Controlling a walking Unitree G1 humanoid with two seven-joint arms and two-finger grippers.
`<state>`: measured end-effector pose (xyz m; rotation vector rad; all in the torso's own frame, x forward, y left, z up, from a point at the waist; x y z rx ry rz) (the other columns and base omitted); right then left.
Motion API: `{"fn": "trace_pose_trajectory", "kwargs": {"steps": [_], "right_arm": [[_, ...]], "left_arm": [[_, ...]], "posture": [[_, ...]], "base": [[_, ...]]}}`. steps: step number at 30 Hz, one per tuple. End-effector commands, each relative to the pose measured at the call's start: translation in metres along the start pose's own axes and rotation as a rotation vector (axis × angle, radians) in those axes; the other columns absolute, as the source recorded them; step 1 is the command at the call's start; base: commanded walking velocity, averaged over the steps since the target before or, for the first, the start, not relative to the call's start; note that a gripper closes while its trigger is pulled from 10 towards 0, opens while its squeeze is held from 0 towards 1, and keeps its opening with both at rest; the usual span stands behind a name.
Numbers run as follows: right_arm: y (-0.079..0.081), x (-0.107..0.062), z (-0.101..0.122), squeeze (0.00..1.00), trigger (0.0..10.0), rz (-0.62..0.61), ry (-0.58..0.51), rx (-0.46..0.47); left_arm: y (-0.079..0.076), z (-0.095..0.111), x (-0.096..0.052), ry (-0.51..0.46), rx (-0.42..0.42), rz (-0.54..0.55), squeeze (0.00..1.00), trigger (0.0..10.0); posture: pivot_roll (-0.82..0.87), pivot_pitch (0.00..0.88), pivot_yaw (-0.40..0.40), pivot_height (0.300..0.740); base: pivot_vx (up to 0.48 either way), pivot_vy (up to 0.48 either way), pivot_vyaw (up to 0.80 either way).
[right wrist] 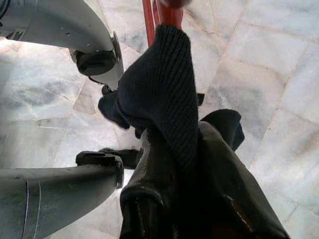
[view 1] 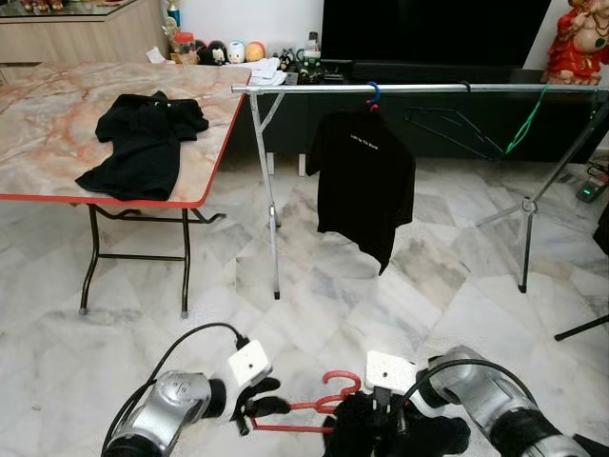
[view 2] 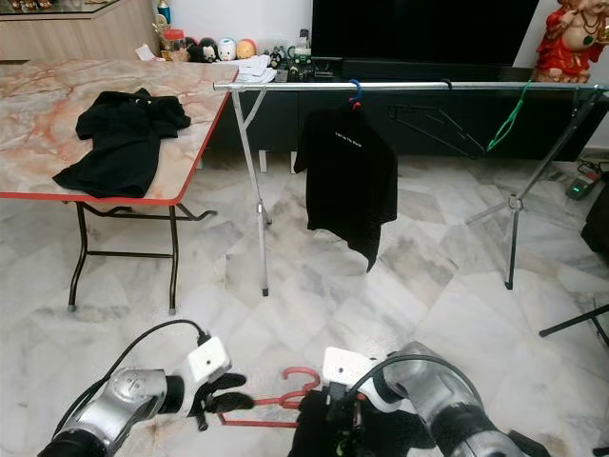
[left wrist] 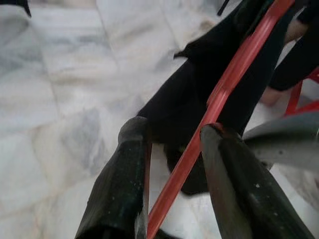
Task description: Hang hanger
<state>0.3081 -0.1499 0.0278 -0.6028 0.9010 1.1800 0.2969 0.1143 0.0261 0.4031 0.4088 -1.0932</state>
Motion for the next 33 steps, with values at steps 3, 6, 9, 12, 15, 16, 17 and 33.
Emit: {"fn": "trace_pose_trajectory", "kwargs": {"steps": [3,6,9,12,15,16,17,33], "right_arm": [[-0.003,-0.002,0.009,0.0,10.0,0.006,-0.01,-0.035],[-0.004,-0.002,0.012,0.0,10.0,0.007,-0.002,-0.054],[-0.007,-0.003,0.015,0.0,10.0,-0.006,0.007,-0.077],[-0.01,-0.004,0.025,0.0,10.0,-0.005,-0.018,-0.091],[-0.011,-0.005,0.033,0.0,10.0,0.0,-0.03,-0.109],[-0.011,-0.005,0.035,0.0,10.0,-0.004,-0.031,-0.113],[-0.012,-0.005,0.035,0.0,10.0,-0.007,-0.032,-0.116],[-0.012,-0.004,0.054,0.0,10.0,0.008,-0.102,-0.131]], "left_arm": [[-0.001,-0.002,0.002,-0.002,-0.035,-0.013,0.0,10.0],[-0.004,0.004,0.006,-0.038,-0.056,-0.032,1.0,10.0],[-0.005,0.007,0.007,-0.049,-0.086,-0.042,1.0,10.0],[-0.005,0.005,0.007,-0.028,-0.086,-0.045,0.0,10.0],[-0.006,0.006,0.008,-0.038,-0.093,-0.062,0.0,10.0],[-0.007,0.006,0.009,-0.038,-0.094,-0.071,0.0,10.0],[-0.008,0.007,0.009,-0.038,-0.093,-0.075,0.0,10.0],[-0.008,0.007,0.016,-0.023,-0.099,-0.048,0.0,10.0]], "posture": [[0.04,0.032,-0.032,0.74],[0.04,0.021,-0.035,0.74],[0.04,0.018,-0.037,0.74],[0.05,0.009,-0.039,0.74],[0.05,0.0,-0.038,0.74],[0.05,0.0,-0.038,0.74],[0.05,0.0,-0.038,0.74],[0.05,0.0,-0.036,0.74]], "base": [[0.0,0.0,0.0],[0.0,0.0,0.0],[0.0,0.0,0.0],[0.0,0.0,0.0],[0.0,0.0,0.0],[0.0,0.0,0.0],[0.0,0.0,0.0],[0.0,0.0,0.0]]}}
Point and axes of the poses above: a point about 5 cm out from each wrist's last joint towards the gripper, its own x axis pointing out of the wrist towards the gripper, its own z axis along the axis of the wrist's last joint, y = z × x, the point moved 2 cm from there along x, pointing out of the wrist towards the gripper, and after that the axes turned 9 degrees about x, right-handed, at the moved point
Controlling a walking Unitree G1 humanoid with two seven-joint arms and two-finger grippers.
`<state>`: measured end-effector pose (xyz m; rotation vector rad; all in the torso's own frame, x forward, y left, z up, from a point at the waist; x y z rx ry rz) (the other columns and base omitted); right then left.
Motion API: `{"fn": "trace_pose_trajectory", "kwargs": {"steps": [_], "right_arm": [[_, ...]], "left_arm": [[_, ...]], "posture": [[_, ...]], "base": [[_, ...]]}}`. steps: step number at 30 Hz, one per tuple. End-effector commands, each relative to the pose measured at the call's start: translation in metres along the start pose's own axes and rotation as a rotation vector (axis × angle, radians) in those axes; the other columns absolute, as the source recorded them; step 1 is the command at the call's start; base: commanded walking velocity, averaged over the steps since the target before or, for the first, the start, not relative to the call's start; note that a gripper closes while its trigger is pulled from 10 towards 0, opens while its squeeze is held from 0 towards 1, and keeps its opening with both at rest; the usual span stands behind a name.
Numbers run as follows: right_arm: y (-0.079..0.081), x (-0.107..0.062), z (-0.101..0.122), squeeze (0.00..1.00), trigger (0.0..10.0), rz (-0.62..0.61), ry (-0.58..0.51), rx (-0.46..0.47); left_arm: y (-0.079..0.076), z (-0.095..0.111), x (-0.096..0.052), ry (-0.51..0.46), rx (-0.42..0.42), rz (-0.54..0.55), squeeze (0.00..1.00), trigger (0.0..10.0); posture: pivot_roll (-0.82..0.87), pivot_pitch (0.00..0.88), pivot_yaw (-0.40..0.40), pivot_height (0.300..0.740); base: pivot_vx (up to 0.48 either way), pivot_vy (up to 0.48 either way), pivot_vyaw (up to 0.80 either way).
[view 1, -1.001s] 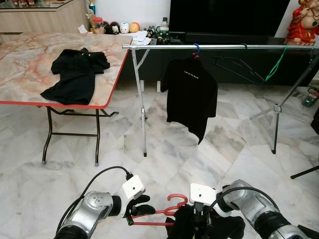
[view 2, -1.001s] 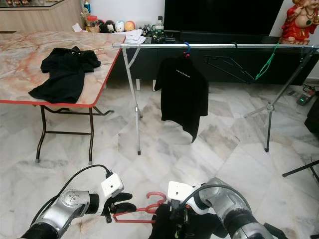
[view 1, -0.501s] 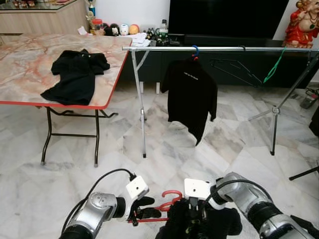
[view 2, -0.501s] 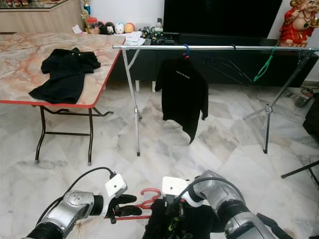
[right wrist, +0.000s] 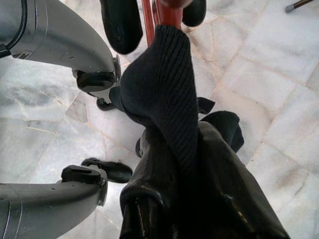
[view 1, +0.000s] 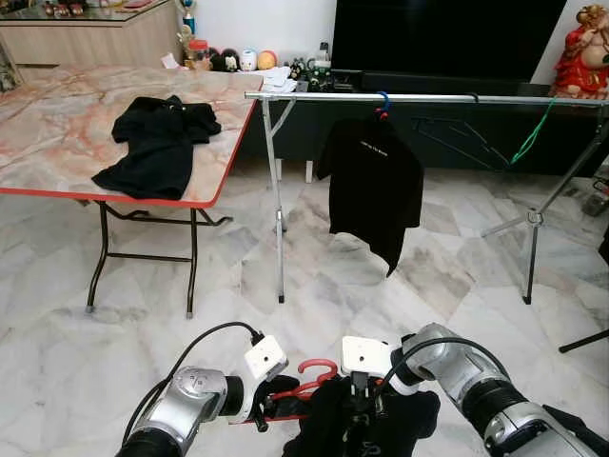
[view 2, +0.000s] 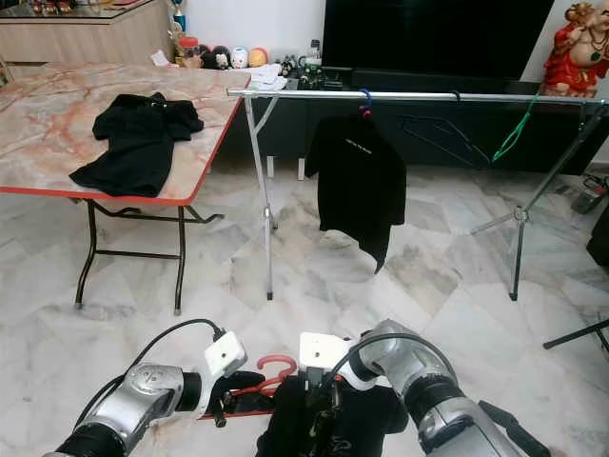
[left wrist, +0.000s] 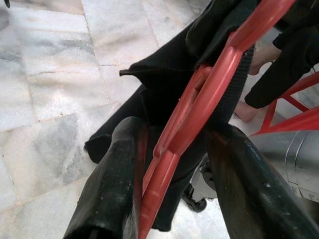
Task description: Hang hanger
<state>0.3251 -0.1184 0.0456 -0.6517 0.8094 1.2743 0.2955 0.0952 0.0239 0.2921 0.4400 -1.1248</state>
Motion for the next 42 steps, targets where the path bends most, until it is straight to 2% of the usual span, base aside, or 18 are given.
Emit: {"fn": "trace_pose_trajectory", "kwargs": {"steps": [1,8,9,10,11,24,27,31,32,33,35,36,37,38,39,42], "right_arm": [[-0.008,-0.007,0.015,0.0,10.0,-0.025,-0.055,-0.019],[-0.011,-0.009,0.022,0.0,10.0,-0.031,-0.073,-0.023],[-0.011,-0.01,0.023,0.0,10.0,-0.032,-0.078,-0.022],[-0.011,-0.01,0.023,0.0,10.0,-0.033,-0.081,-0.021],[-0.011,-0.01,0.024,0.0,10.0,-0.032,-0.084,-0.02],[-0.009,-0.008,0.023,0.0,10.0,-0.017,-0.119,0.006],[-0.006,-0.008,0.023,0.0,10.0,0.003,-0.155,0.026],[-0.004,-0.01,0.029,0.0,10.0,0.049,-0.258,0.083],[-0.003,-0.011,0.032,1.0,10.0,0.066,-0.312,0.113],[-0.003,-0.011,0.032,1.0,10.0,0.066,-0.312,0.113],[-0.001,-0.013,0.035,1.0,10.0,0.099,-0.4,0.155],[-0.001,-0.013,0.035,1.0,10.0,0.099,-0.4,0.155],[0.001,-0.013,0.033,0.96,10.0,0.118,-0.429,0.186],[0.003,-0.013,0.031,0.45,10.0,0.13,-0.441,0.198],[0.005,-0.013,0.029,0.0,10.0,0.144,-0.455,0.211],[0.008,-0.012,0.025,0.0,10.0,0.173,-0.494,0.25]], "left_arm": [[0.001,0.0,0.001,0.012,-0.007,0.004,0.0,10.0],[0.004,-0.001,0.002,0.028,0.015,0.041,0.0,10.0],[0.006,-0.001,0.002,0.029,0.017,0.059,0.0,4.1],[0.006,-0.001,0.003,0.027,0.012,0.066,0.0,4.1],[0.007,-0.001,0.003,0.026,0.008,0.074,0.0,0.0],[0.006,0.0,0.005,0.021,0.006,0.065,0.0,0.0],[0.006,0.0,0.005,0.016,0.006,0.061,0.0,0.0],[0.005,0.001,0.006,0.009,0.006,0.058,0.0,0.0],[0.005,0.002,0.006,0.008,0.005,0.056,0.0,0.0],[0.005,0.002,0.006,0.008,0.005,0.056,0.0,0.0],[0.005,0.002,0.006,0.004,0.004,0.054,0.0,0.0],[0.005,0.002,0.006,0.004,0.004,0.054,0.0,0.0],[0.005,0.003,0.006,0.002,0.005,0.054,0.0,0.0],[0.005,0.003,0.006,0.001,0.005,0.054,0.0,0.0],[0.005,0.003,0.006,0.0,0.006,0.054,0.0,0.0],[0.005,0.003,0.005,-0.001,0.006,0.052,0.0,0.0]], "posture": [[0.05,0.0,-0.036,0.74],[0.05,0.0,-0.038,0.74],[0.05,0.0,-0.04,0.74],[0.05,0.0,-0.04,0.74],[0.05,0.0,-0.04,0.74],[0.05,0.016,-0.038,0.74],[0.05,0.02,-0.036,0.74],[0.05,0.021,-0.036,0.74],[0.05,0.023,-0.035,0.74],[0.05,0.023,-0.035,0.74],[0.05,0.026,-0.035,0.74],[0.05,0.026,-0.035,0.74],[0.06,0.027,-0.034,0.74],[0.05,0.029,-0.033,0.74],[0.05,0.029,-0.033,0.74],[0.06,0.03,-0.032,0.74]], "base": [[0.0,0.0,0.0],[0.0,0.0,0.0],[0.0,0.0,0.0],[0.0,0.0,0.0],[0.0,0.0,0.0],[0.0,0.0,0.0],[0.0,0.0,0.0],[0.0,0.0,0.0],[0.0,0.0,0.0],[0.0,0.0,0.0],[0.0,0.0,0.0],[0.0,0.0,0.0],[0.0,0.0,0.0],[0.0,0.0,0.0],[0.0,0.0,0.0],[0.0,0.0,0.0]]}}
Point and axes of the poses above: a point about 5 cm out from each wrist's last joint towards the gripper, its own x axis pointing out of the wrist towards the gripper, its own z axis along the axis of the wrist's last joint, y = z × x, the point moved 2 cm from there along x, pointing out of the wrist towards the gripper, and after that the axes turned 9 degrees about x, right-handed, at the moved point
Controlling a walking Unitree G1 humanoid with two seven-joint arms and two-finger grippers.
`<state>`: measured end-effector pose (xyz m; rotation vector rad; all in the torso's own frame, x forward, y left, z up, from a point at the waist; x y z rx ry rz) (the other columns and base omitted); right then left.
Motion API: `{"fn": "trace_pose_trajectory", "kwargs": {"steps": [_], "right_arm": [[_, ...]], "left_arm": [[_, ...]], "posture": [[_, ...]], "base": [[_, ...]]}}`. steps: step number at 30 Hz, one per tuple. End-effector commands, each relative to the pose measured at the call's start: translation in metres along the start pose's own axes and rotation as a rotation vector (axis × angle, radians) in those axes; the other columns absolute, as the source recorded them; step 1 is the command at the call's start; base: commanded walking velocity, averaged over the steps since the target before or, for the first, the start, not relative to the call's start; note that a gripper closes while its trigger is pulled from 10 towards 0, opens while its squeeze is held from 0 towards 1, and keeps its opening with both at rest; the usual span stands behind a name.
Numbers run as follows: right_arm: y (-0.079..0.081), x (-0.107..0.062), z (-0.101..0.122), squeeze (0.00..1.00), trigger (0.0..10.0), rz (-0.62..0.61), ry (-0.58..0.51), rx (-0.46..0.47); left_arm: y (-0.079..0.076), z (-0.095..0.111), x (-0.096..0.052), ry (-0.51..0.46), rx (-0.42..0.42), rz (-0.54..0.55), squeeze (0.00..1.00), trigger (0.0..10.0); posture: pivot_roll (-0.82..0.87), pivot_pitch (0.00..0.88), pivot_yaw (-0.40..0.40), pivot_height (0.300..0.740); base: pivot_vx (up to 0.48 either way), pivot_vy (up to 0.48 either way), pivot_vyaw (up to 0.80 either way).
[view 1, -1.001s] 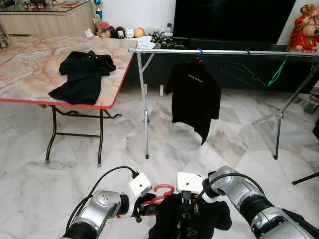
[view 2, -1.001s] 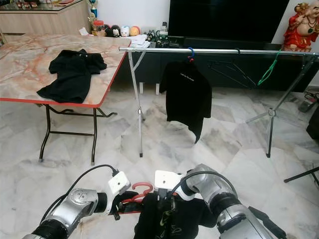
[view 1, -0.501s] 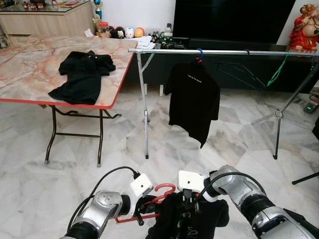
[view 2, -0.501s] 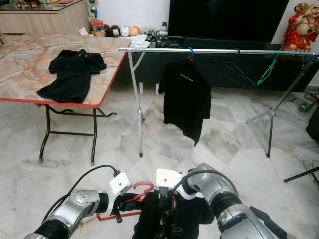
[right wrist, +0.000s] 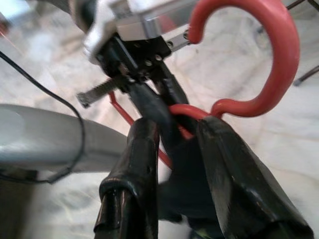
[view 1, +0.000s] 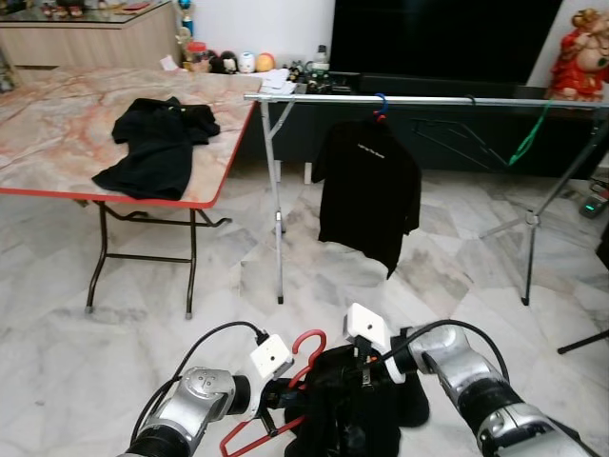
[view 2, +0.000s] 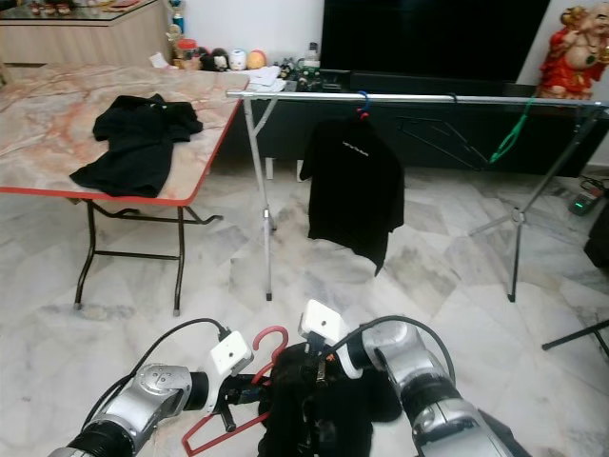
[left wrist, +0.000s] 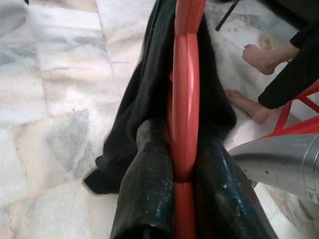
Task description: Hang hanger
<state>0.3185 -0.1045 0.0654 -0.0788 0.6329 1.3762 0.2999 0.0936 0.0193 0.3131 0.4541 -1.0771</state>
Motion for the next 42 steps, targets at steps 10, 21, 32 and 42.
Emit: {"fn": "trace_pose_trajectory", "kwargs": {"steps": [10,21,32,42], "right_arm": [[-0.007,-0.017,-0.029,0.0,10.0,-0.146,0.091,-0.011],[-0.023,-0.085,0.003,0.0,10.0,-0.396,-0.143,-0.075],[0.001,-0.128,-0.057,0.0,10.0,-0.336,0.094,-0.001],[-0.013,-0.139,-0.047,1.0,10.0,-0.445,0.025,0.007]], "left_arm": [[0.001,0.005,-0.002,-0.022,0.005,-0.004,0.0,0.0],[-0.001,0.001,-0.005,-0.033,-0.019,-0.024,0.0,0.0],[0.02,0.01,-0.048,-0.18,-0.085,-0.035,0.0,0.0],[0.008,0.014,-0.073,-0.174,-0.023,-0.21,0.0,0.0]], "posture": [[0.05,0.039,-0.023,0.74],[0.01,0.04,-0.018,0.74],[0.0,0.036,-0.018,0.74],[0.01,0.021,-0.014,0.74]], "base": [[0.0,0.0,0.0],[0.0,0.0,0.0],[0.0,0.0,0.0],[0.0,0.0,0.0]]}}
Point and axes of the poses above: a point about 5 cm out from each wrist's last joint towards the gripper, its own x axis pointing out of the wrist towards the gripper, its own z axis along the axis of the wrist's last joint, y = z × x, the point moved 2 cm from there along x, pointing out of the wrist towards the gripper, and after that the axes turned 9 degrees about x, right-handed, at the moved point
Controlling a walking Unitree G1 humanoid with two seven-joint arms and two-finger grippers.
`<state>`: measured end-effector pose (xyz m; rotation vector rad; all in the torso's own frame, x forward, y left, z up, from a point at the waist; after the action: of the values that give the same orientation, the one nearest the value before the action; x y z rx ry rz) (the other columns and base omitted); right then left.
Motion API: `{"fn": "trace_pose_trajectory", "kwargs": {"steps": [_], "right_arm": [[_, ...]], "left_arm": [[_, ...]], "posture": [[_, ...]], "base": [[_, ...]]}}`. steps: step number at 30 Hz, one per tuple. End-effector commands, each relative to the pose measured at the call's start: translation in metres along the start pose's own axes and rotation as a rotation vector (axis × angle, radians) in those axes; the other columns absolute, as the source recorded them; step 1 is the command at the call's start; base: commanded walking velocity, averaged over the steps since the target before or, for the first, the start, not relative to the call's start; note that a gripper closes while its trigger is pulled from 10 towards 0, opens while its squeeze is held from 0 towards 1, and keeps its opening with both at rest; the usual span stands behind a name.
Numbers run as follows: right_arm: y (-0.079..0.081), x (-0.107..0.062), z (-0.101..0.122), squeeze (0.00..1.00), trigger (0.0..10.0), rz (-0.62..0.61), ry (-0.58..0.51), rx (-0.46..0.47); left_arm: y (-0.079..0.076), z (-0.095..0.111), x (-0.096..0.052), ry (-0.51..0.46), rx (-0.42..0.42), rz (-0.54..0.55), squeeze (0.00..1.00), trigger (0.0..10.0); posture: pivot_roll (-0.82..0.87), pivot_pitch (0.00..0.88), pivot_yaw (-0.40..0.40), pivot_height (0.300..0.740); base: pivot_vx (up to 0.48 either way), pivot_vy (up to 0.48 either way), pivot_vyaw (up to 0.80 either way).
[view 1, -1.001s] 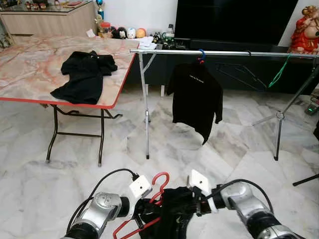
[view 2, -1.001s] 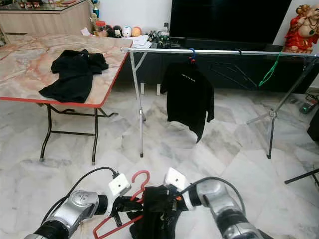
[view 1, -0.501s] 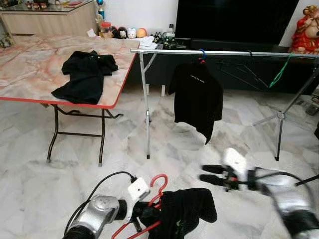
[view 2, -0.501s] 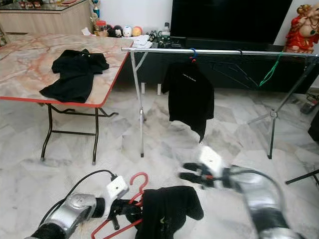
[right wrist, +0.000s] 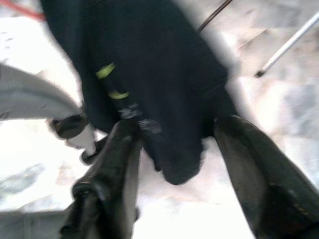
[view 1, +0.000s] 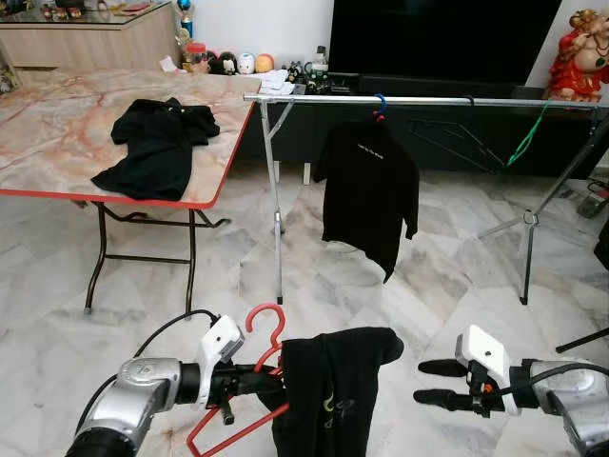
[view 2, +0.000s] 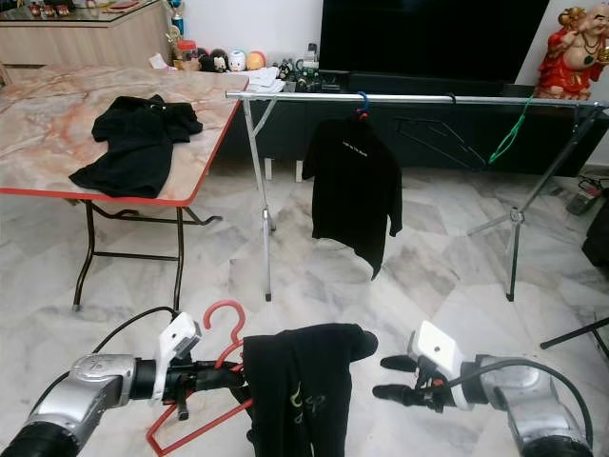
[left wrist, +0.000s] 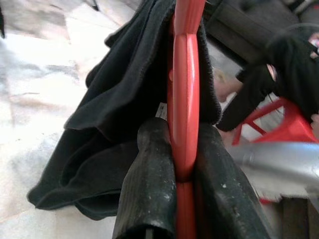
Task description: Hang hanger
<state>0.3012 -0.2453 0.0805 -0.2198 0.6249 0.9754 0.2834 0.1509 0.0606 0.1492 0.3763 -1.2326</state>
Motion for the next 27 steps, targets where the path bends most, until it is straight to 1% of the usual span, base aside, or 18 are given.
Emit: {"fn": "trace_pose_trajectory", "kwargs": {"steps": [1,3,4,5,8,9,12,14,17,18,19,20,24,27], "right_arm": [[-0.007,-0.006,0.004,1.0,10.0,-0.051,-0.024,-0.004],[-0.008,-0.007,0.004,0.98,10.0,-0.056,-0.025,0.002],[-0.009,-0.007,0.002,0.36,10.0,-0.07,-0.008,-0.002],[-0.01,-0.007,-0.002,0.0,10.0,-0.087,0.006,0.001],[-0.005,-0.005,-0.015,0.0,10.0,-0.061,0.043,0.025],[-0.005,-0.005,-0.015,0.0,10.0,-0.061,0.043,0.025],[0.0,0.0,-0.02,0.0,10.0,-0.025,0.035,0.042],[0.0,0.002,-0.026,0.0,10.0,-0.049,0.051,0.047],[-0.001,0.005,-0.029,0.0,10.0,-0.077,0.052,0.046],[-0.001,0.005,-0.029,0.0,10.0,-0.077,0.052,0.046],[-0.003,0.006,-0.029,0.0,10.0,-0.11,0.048,0.042],[-0.007,0.006,-0.028,0.0,10.0,-0.158,0.039,0.023],[-0.013,0.006,-0.025,0.0,10.0,-0.224,0.019,0.012],[-0.012,0.008,-0.024,0.0,10.0,-0.211,0.007,0.023]], "left_arm": [[-0.006,0.006,-0.001,-0.01,0.027,-0.064,0.0,0.0],[-0.007,0.005,-0.002,-0.007,0.023,-0.068,0.0,0.0],[-0.007,0.003,-0.003,-0.005,0.017,-0.067,0.0,0.0],[-0.007,0.003,-0.003,-0.005,0.015,-0.065,0.0,0.0],[-0.007,0.012,-0.002,-0.038,0.006,-0.067,0.0,0.0],[-0.007,0.012,-0.002,-0.038,0.006,-0.067,0.0,0.0],[-0.007,0.02,0.0,-0.065,0.012,-0.083,0.0,0.0],[-0.008,0.028,0.002,-0.099,0.019,-0.104,0.0,0.0],[-0.013,0.036,0.003,-0.128,0.029,-0.151,0.0,0.0],[-0.013,0.036,0.003,-0.128,0.029,-0.151,0.0,0.0],[-0.017,0.039,0.003,-0.128,0.035,-0.174,0.0,0.0],[-0.02,0.038,0.002,-0.111,0.043,-0.191,0.0,0.0],[-0.023,0.035,0.001,-0.09,0.041,-0.204,0.0,0.0],[-0.026,0.035,0.0,-0.09,0.038,-0.211,0.0,0.0]], "posture": [[0.01,0.019,-0.013,0.74],[0.01,0.019,-0.013,0.74],[0.0,0.017,-0.011,0.74],[0.0,0.017,-0.012,0.74],[0.0,0.015,-0.013,0.74],[0.0,0.015,-0.013,0.74],[0.01,0.011,-0.01,0.74],[0.01,0.009,-0.008,0.74],[0.01,0.004,-0.002,0.74],[0.01,0.004,-0.002,0.74],[0.01,0.003,0.001,0.74],[0.01,0.002,0.004,0.74],[0.01,0.001,0.007,0.74],[0.01,0.0,0.008,0.74]], "base": [[0.0,0.0,0.0],[0.0,0.0,0.0],[0.0,0.0,0.0],[0.0,0.0,0.0],[0.0,0.0,0.0],[0.0,0.0,0.0],[0.0,0.0,0.0],[0.0,0.0,0.0],[0.0,0.0,0.0],[0.0,0.0,0.0],[0.0,0.0,0.0],[0.0,0.0,0.0],[0.0,0.0,0.0],[0.0,0.0,0.0]]}}
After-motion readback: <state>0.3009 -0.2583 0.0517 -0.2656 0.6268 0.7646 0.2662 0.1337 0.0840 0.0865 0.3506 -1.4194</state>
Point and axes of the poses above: a point about 5 cm out from each wrist's last joint towards the gripper, its own x axis pointing out of the wrist towards the gripper, its own z axis along the axis of the wrist's last joint, y = z × x, the point moved 2 cm from there along x, pointing out of the wrist towards the gripper, and after that the axes turned 9 degrees about x, right-handed, at the moved point
